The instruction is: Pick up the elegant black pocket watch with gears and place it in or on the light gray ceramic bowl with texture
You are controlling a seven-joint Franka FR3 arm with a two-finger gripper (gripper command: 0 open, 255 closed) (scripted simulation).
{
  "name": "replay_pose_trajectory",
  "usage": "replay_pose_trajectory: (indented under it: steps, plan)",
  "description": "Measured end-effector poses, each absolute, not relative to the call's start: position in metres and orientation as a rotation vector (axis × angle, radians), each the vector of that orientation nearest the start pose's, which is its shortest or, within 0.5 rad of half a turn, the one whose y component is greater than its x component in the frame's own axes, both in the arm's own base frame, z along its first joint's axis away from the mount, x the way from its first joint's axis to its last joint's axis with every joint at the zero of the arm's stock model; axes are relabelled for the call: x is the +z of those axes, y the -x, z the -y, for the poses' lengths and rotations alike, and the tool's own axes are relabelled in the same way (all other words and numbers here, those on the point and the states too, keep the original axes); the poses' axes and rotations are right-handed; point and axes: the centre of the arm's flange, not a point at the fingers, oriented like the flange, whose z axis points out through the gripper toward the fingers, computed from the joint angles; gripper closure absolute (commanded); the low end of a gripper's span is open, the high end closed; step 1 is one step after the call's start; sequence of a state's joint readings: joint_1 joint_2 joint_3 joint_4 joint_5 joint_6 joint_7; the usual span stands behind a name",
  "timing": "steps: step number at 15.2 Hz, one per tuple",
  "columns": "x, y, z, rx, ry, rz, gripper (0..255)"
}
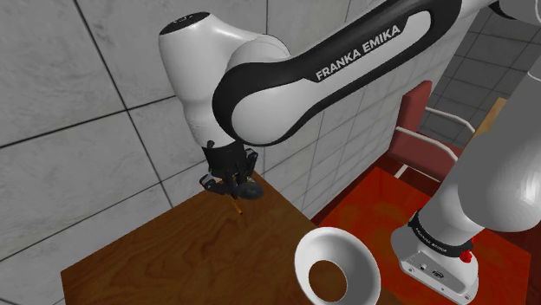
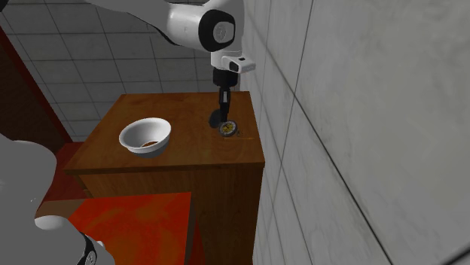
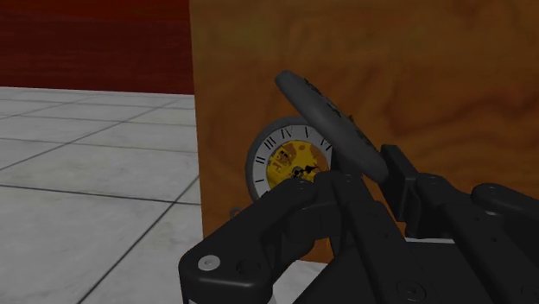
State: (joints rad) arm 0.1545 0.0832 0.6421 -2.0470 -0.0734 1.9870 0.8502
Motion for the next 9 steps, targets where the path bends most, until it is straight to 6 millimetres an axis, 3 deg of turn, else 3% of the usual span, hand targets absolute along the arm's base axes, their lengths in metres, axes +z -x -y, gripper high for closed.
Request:
replay_pose_trajectory:
  steps: [9]
  plan:
    - [0.446,-0.389,-0.387,0.120,3.242,-0.030,255]
